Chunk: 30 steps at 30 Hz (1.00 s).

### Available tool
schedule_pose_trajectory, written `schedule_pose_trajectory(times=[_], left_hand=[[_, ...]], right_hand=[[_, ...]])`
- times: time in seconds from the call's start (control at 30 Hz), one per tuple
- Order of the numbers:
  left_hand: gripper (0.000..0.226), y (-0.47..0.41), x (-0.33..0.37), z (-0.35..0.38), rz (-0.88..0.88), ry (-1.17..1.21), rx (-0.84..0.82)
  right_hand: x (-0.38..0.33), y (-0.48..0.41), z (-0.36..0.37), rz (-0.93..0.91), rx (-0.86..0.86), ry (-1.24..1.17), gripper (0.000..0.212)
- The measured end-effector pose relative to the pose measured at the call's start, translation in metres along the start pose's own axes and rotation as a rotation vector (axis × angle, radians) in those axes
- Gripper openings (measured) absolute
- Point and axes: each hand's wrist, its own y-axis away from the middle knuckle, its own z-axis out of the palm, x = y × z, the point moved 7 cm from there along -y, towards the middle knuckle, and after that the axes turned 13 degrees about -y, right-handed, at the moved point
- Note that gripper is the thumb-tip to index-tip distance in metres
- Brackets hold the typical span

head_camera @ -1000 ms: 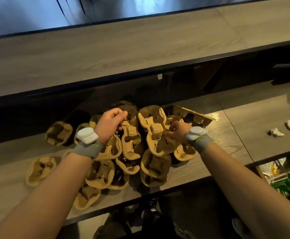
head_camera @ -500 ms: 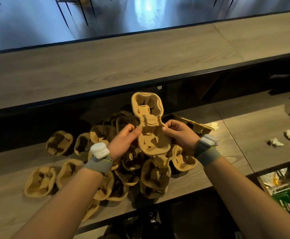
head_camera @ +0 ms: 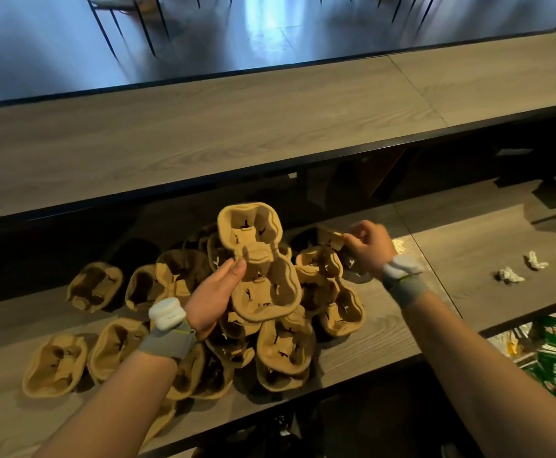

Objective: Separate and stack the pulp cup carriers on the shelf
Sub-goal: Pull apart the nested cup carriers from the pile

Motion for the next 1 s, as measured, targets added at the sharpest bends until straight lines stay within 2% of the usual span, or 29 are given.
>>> schedule_pose_trajectory(times=[0.07,0.17,0.3,0.43,0.57,0.67,0.83,1.0], left_hand=[[0.118,0.002,0.001,-0.003,0.012,-0.002,0.021],[0.111,0.004,0.003,-0.004,0.022,0.025,0.005],[0.11,0.003,0.002,-0.008,0.033,0.027,0.012],[0.104,0.003,0.0,-0.011,0.029,0.046,0.013],[0.1,0.002,-0.002,-0.012,0.016,0.013,0.022],[0.099,0.002,-0.003,-0.012,0.011,-0.015,0.041],[0.099,0.001,-0.009,-0.008,-0.021,-0.009,0.055],[0.103,0.0,-0.001,0.009,-0.011,-0.063,0.041]], right_hand=[[0.022,-0.02,-0.024,0.079,0.037,0.237,0.041],[0.044,-0.036,-0.033,0.126,-0.065,0.562,0.056],[0.053,-0.04,-0.03,0.123,-0.136,0.702,0.046],[0.058,-0.039,-0.031,0.118,-0.094,0.734,0.054],[0.064,-0.043,-0.034,0.084,-0.094,0.612,0.021],[0.058,-0.041,-0.044,0.086,-0.056,0.39,0.005],[0.028,-0.008,-0.045,0.086,0.043,-0.136,0.006],[-0.027,0.036,-0.035,-0.052,0.061,-0.362,0.007]])
